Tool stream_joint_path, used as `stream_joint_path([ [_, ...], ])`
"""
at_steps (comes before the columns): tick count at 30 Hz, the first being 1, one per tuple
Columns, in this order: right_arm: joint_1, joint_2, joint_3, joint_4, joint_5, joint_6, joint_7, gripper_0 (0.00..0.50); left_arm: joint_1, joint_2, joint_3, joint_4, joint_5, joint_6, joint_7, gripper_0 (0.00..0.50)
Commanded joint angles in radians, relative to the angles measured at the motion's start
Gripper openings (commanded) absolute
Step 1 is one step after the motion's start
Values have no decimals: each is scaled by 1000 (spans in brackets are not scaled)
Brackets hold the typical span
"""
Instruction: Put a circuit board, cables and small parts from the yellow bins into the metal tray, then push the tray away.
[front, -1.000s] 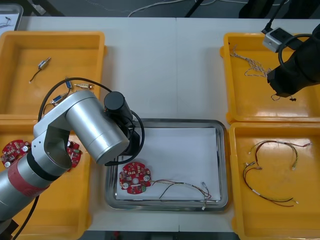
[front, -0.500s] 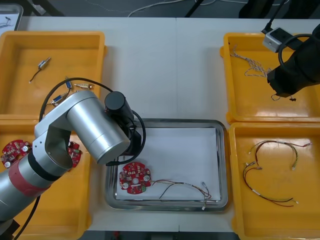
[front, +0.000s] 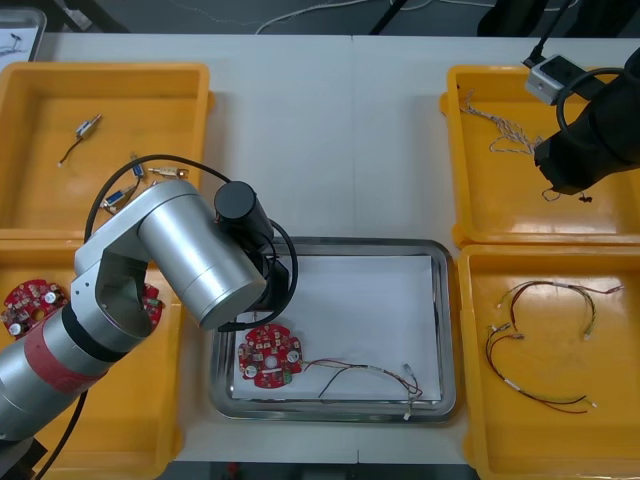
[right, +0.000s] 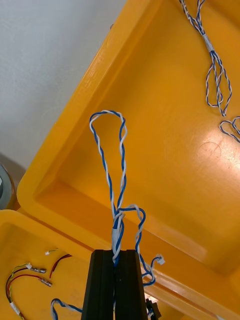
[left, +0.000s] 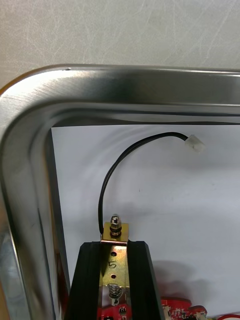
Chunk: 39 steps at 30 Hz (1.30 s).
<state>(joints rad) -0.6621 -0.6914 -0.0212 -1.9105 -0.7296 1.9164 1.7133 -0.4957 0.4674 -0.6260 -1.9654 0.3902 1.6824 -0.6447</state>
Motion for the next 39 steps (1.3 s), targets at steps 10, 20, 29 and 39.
stream_joint_path([
  [10, 4, -36, -36, -36, -8, 3, -23, 0, -34, -26, 2, -9, -2, -7, -19, 451],
  [20, 4, -36, -36, -36, -8, 3, -23, 0, -110, -21, 88, -64, 101, 77, -15, 473],
  [29, 4, -10, -26, -36, -16, 3, -26, 0, -221, 56, 215, -139, 249, 238, -18, 494],
  [39, -13, -7, 49, -101, -33, 3, -11, 0, -250, 198, 359, -162, 329, 238, -75, 500],
])
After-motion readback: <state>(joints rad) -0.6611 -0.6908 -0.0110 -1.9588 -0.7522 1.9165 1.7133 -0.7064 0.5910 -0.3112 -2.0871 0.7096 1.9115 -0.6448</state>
